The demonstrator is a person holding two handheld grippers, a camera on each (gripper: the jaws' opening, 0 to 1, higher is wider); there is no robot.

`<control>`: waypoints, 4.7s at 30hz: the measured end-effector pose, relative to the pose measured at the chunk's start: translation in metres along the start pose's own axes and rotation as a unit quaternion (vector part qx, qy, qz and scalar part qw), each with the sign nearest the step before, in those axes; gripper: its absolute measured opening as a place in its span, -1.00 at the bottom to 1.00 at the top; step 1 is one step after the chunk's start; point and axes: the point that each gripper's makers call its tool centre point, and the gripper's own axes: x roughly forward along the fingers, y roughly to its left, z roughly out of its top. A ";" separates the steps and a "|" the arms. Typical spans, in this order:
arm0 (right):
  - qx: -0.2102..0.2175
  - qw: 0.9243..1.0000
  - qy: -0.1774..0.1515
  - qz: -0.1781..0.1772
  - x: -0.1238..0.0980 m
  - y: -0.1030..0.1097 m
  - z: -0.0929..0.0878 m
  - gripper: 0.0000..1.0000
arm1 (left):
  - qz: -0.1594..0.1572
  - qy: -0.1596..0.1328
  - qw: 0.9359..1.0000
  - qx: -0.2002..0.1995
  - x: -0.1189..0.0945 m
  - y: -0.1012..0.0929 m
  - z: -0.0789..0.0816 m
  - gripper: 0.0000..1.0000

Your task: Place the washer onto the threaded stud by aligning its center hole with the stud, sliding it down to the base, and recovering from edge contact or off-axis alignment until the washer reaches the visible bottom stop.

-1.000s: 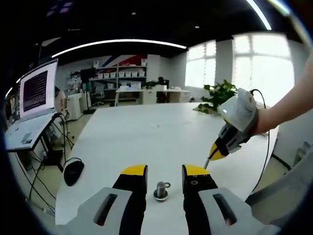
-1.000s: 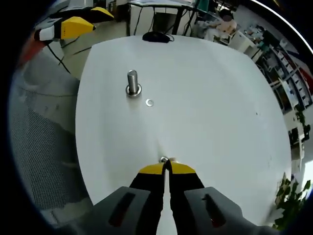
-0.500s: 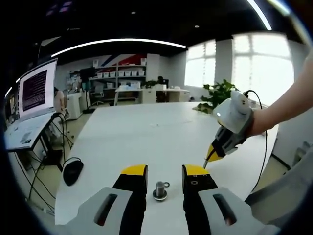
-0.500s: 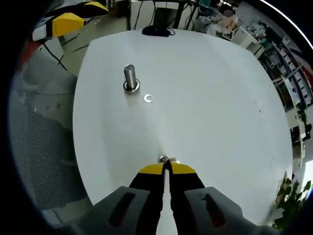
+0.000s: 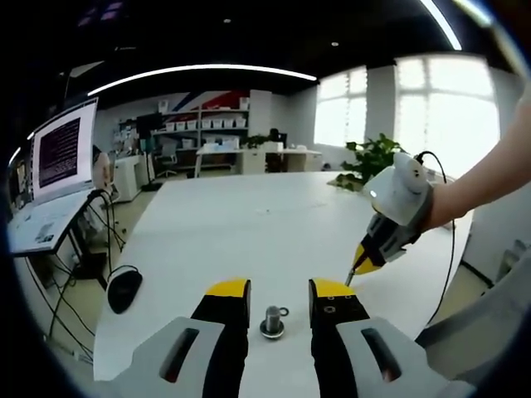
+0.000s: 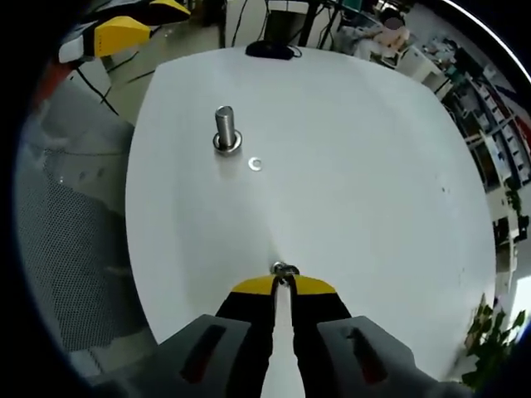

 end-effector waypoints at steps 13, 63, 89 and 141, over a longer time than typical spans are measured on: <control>0.004 1.000 -0.019 -0.009 -0.010 -0.005 0.015 -0.82 | 0.002 -0.001 1.000 -0.001 -0.001 0.001 0.000 -0.48; -0.106 0.990 -0.037 0.091 0.084 0.043 0.105 -0.67 | 0.026 -0.012 0.999 -0.019 -0.006 0.016 0.005 -0.49; -0.083 0.991 -0.002 0.106 0.091 0.044 0.096 -0.88 | 0.026 -0.010 0.999 -0.028 -0.006 0.017 0.003 -0.49; 0.053 0.993 -0.103 -0.003 -0.040 -0.013 0.023 -0.93 | 0.017 -0.014 1.000 0.001 -0.001 0.008 0.007 -0.48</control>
